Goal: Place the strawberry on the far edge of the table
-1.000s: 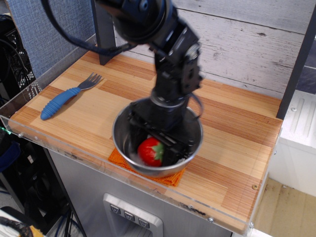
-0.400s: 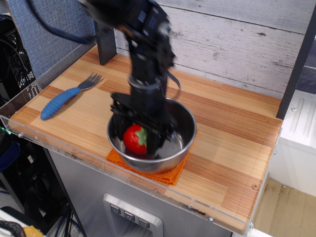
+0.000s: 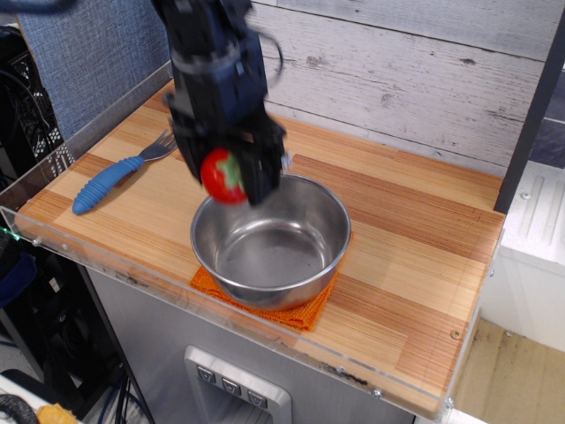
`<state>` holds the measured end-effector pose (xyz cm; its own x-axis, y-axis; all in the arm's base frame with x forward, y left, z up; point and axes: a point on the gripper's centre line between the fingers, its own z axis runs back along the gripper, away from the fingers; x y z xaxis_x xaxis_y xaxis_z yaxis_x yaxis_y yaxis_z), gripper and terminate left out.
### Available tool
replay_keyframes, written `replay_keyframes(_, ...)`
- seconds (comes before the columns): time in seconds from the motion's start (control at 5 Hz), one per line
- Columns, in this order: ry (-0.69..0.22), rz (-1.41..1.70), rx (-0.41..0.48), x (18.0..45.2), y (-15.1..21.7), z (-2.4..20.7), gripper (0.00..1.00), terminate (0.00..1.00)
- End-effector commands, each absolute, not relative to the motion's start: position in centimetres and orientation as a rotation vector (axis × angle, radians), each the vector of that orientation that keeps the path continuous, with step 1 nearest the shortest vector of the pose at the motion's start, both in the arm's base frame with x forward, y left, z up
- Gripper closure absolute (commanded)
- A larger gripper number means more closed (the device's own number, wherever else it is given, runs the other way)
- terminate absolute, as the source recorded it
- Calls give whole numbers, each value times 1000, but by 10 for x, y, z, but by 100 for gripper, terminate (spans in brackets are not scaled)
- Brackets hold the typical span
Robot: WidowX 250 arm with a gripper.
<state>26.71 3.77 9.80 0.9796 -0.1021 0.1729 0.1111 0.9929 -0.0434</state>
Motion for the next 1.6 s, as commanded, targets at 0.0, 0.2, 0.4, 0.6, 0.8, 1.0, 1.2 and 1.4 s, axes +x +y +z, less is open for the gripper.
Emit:
replay_keyframes(0.0,-211,-5,20,293,102,101,100,0)
replay_keyframes(0.2,-207,14,85,318,123,87,100,0)
replay_keyframes(0.4,-197,47,126,340,144,77,100,0)
replay_keyframes(0.6,-189,83,143,359,160,68,100,0)
replay_keyframes(0.8,-176,118,128,375,167,60,100,0)
replay_keyframes(1.0,-144,146,91,377,167,52,100,0)
replay_keyframes(1.2,-131,138,25,370,152,48,100,0)
replay_keyframes(1.4,-137,113,-19,363,135,52,100,0)
